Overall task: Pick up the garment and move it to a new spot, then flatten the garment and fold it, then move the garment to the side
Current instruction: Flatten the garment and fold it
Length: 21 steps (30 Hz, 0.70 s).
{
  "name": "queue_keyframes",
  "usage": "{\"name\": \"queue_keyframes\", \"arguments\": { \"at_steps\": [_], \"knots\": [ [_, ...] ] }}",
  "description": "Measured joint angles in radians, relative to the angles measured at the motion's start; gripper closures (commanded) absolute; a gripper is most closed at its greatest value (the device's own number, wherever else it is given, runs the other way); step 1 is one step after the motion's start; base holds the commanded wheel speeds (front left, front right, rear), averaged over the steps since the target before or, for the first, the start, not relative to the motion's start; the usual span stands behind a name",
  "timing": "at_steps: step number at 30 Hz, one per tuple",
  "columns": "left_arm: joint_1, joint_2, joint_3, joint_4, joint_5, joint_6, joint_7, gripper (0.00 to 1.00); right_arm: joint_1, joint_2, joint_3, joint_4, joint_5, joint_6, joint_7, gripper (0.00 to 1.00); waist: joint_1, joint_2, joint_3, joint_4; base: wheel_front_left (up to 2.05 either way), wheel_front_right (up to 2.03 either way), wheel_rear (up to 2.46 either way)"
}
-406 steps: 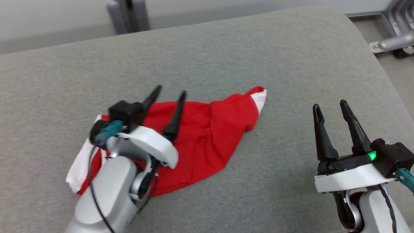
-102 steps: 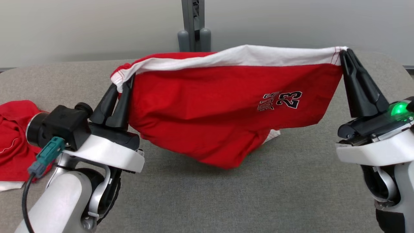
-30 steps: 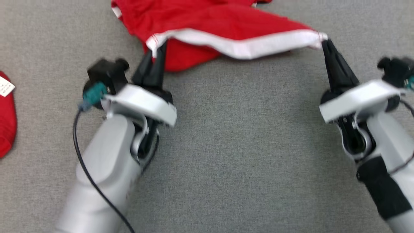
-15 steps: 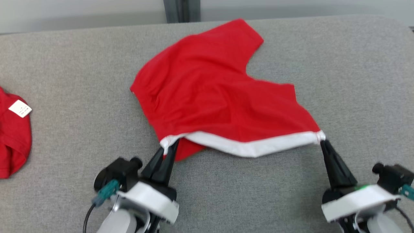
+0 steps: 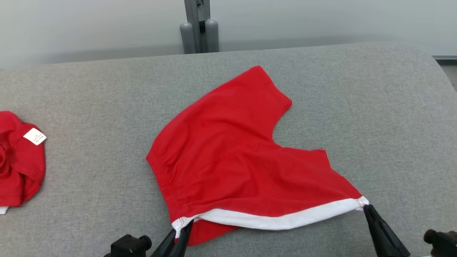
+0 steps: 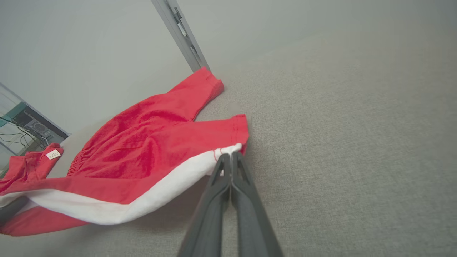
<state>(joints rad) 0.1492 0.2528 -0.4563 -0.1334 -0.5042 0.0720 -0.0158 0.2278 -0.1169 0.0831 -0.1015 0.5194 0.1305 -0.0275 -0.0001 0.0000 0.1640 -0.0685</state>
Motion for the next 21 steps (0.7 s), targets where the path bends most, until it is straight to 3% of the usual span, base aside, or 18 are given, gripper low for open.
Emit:
{"name": "queue_keyframes", "arguments": {
  "at_steps": [11,21],
  "knots": [
    [0.001,0.005,0.008,-0.035,-0.019,0.017,0.026,1.00,-0.019,0.037,-0.064,-0.086,-0.045,0.000,0.049,1.00,0.0000,0.0000,-0.019,0.028,0.00,0.00,0.00],
    [-0.218,-0.024,0.021,0.015,0.025,0.016,0.014,1.00,-0.357,-0.039,-0.002,0.035,-0.026,0.000,0.048,1.00,0.0001,0.0000,0.072,0.066,0.00,0.00,0.00]
  ]
}}
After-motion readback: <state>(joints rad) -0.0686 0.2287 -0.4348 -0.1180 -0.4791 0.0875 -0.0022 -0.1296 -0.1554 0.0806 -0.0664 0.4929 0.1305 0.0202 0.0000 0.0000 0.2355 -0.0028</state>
